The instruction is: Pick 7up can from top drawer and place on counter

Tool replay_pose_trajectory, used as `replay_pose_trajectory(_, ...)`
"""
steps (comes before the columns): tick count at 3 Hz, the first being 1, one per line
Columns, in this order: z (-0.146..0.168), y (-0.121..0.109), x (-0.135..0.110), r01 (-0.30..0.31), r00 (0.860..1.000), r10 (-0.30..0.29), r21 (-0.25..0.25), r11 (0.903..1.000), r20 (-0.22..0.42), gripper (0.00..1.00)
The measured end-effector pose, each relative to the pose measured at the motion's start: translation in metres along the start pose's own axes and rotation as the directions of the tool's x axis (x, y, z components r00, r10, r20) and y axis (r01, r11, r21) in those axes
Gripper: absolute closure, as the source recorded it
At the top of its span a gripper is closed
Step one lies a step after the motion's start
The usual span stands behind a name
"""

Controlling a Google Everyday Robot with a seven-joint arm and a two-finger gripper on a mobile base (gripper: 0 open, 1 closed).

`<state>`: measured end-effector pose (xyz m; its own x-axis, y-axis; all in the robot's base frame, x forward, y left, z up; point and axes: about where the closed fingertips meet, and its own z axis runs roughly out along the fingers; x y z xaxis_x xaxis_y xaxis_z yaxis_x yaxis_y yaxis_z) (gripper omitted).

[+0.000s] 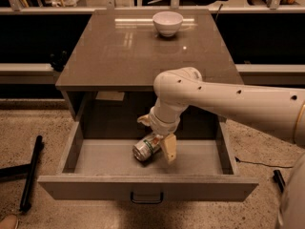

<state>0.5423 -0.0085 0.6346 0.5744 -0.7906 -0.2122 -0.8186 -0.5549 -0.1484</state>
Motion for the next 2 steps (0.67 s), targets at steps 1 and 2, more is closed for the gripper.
replay_pose_trajectory(1,0.0136,-0.0006,-0.0016,0.004,1.0,-0.004,-0.028,0.9996,0.01,0.26)
replay_pose_trajectory(2,0.0185,-0.0003,-0.0012,0.0,1.0,0.001,-0.038,0.9993,0.016,0.5)
